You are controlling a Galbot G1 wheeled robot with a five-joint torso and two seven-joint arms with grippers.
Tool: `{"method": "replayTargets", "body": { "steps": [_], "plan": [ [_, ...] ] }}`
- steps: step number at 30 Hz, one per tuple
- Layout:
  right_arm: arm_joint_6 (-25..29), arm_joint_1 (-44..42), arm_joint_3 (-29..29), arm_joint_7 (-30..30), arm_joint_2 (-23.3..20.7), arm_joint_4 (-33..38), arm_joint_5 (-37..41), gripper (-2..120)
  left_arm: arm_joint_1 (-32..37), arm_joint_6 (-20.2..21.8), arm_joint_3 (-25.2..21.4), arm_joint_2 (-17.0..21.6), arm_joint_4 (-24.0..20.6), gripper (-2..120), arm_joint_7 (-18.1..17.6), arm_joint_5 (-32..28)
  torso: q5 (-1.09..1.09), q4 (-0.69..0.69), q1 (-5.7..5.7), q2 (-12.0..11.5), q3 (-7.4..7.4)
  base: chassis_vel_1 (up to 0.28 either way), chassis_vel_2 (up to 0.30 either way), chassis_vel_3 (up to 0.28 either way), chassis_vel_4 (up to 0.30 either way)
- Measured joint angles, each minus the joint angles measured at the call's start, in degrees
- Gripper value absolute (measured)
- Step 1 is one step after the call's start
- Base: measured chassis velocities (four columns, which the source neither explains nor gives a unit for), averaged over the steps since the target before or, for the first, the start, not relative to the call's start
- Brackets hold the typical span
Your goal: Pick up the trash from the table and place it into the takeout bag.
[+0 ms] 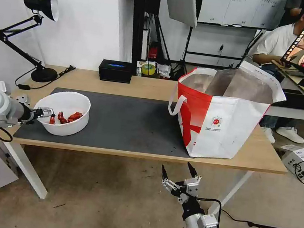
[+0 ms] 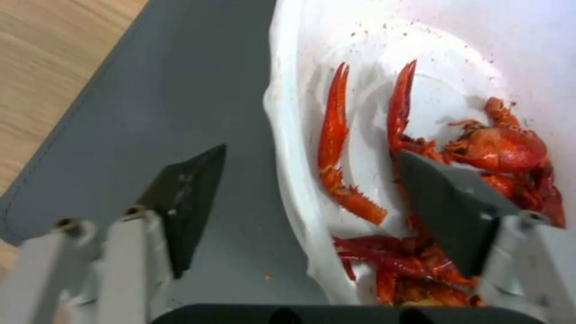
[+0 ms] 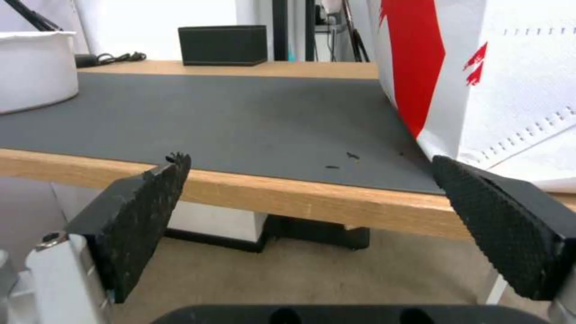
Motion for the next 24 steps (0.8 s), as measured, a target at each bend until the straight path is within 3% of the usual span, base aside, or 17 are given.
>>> {"method": "replayTargets", "body": {
  "steps": [2,7,11,14,16,21,24],
  "plan": [
    [0.00,0.00,0.00,0.00,0.00,0.00,0.00,100,0.06,-0.01,0.00,0.02,0.04,71,-0.01,-0.01,0.00,0.00,0.00,0.00,0.00,0.000,0.000,0.000,0.000],
    [0.00,0.00,0.00,0.00,0.00,0.00,0.00,100,0.38,-0.02,-0.01,0.22,0.06,47,-0.02,-0.02,0.00,0.00,0.00,0.00,0.00,0.000,0.000,0.000,0.000],
    [0.00,0.00,0.00,0.00,0.00,0.00,0.00,100,0.55,-0.03,-0.06,0.34,-0.08,37,0.03,-0.02,0.00,0.00,0.00,0.00,0.00,0.000,0.000,0.000,0.000],
    [0.00,0.00,0.00,0.00,0.00,0.00,0.00,100,0.59,-0.03,-0.08,0.38,-0.32,22,0.08,0.00,0.00,0.00,0.00,0.00,0.00,0.000,0.000,0.000,0.000],
    [0.00,0.00,0.00,0.00,0.00,0.00,0.00,100,0.59,-0.03,-0.08,0.38,-0.41,19,0.08,0.01,0.00,0.00,0.00,0.00,0.00,0.000,0.000,0.000,0.000],
    [0.00,0.00,0.00,0.00,0.00,0.00,0.00,100,0.57,-0.55,-0.37,0.05,-0.66,0,0.39,-0.33,0.00,0.00,0.00,0.00,0.00,0.000,0.000,0.000,0.000],
    [0.00,0.00,0.00,0.00,0.00,0.00,0.00,100,0.56,-1.48,-0.72,-0.08,-1.05,0,0.88,-1.08,-0.01,0.00,0.00,0.00,0.00,0.000,0.000,0.000,0.000]
  ]
}}
